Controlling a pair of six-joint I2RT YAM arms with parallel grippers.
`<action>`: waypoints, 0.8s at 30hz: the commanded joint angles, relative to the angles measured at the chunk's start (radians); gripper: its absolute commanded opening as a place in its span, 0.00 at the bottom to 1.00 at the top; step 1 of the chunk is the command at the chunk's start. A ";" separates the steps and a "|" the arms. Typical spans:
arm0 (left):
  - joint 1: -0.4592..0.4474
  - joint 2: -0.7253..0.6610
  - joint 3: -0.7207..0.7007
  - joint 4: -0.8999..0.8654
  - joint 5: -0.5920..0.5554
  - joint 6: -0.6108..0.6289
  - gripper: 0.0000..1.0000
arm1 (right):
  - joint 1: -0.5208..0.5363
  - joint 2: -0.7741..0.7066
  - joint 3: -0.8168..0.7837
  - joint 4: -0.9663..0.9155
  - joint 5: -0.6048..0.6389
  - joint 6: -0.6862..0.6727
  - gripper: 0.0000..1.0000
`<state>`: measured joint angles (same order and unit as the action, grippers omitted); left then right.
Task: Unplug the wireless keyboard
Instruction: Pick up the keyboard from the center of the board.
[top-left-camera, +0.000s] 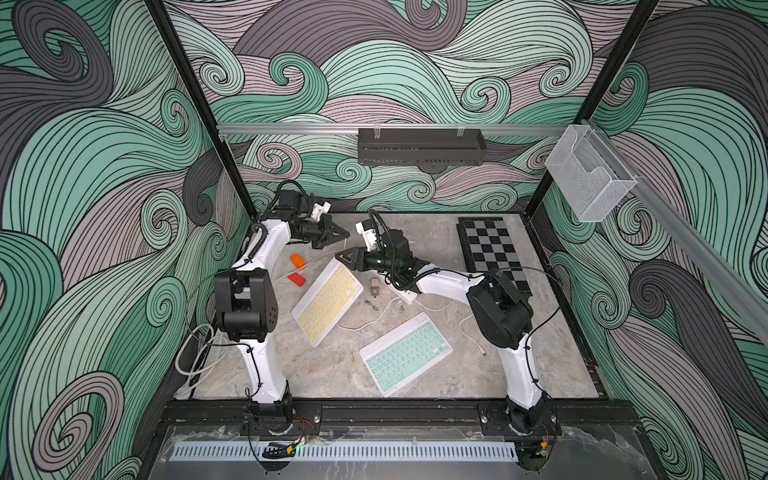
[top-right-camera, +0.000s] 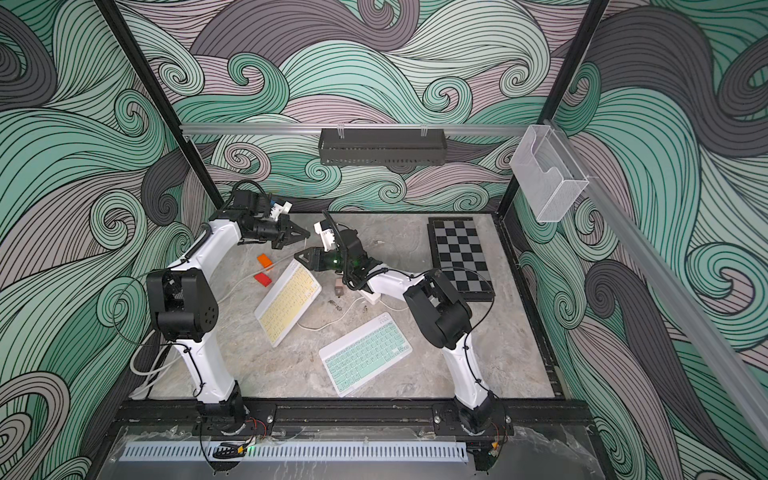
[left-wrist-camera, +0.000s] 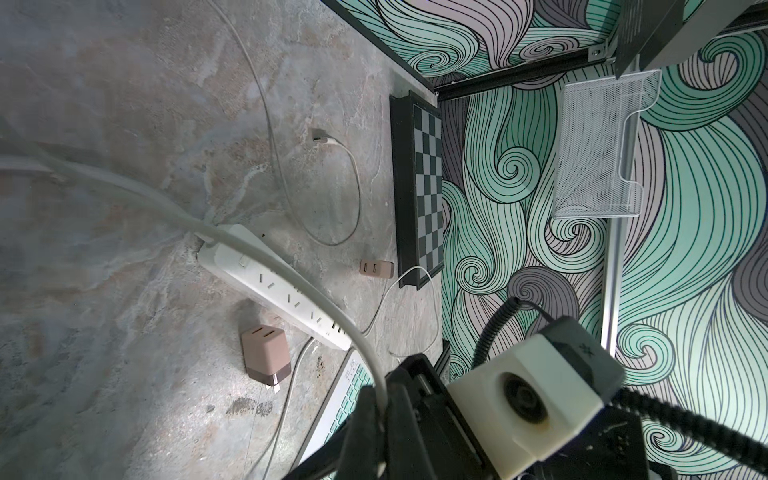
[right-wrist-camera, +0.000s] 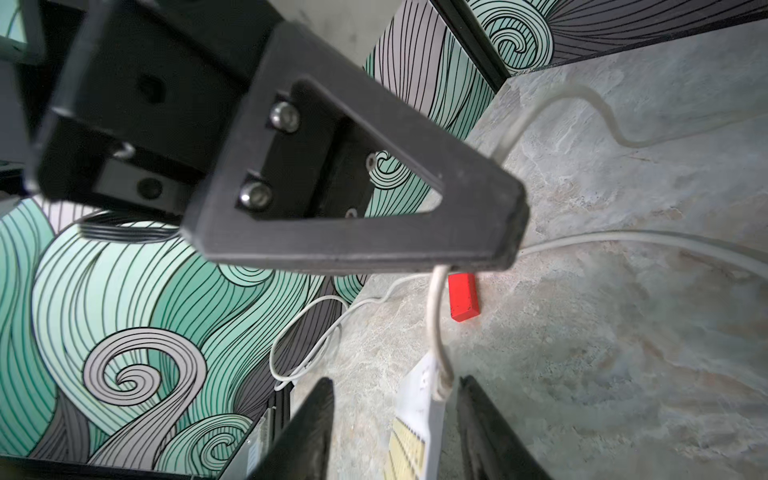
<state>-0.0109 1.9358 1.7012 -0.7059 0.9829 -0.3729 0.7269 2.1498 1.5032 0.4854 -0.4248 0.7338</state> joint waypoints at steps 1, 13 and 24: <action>-0.008 -0.006 0.009 0.034 0.043 -0.021 0.00 | 0.006 0.044 0.035 -0.019 0.041 0.032 0.43; -0.005 0.007 -0.006 0.010 0.036 -0.005 0.08 | 0.003 0.078 0.107 -0.034 0.056 0.018 0.00; 0.152 -0.139 -0.270 -0.043 0.098 0.269 0.92 | -0.100 -0.002 0.019 0.062 -0.215 0.161 0.00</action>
<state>0.1135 1.8675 1.5131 -0.7250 1.0142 -0.2310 0.6670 2.2108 1.5200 0.4835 -0.5156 0.8421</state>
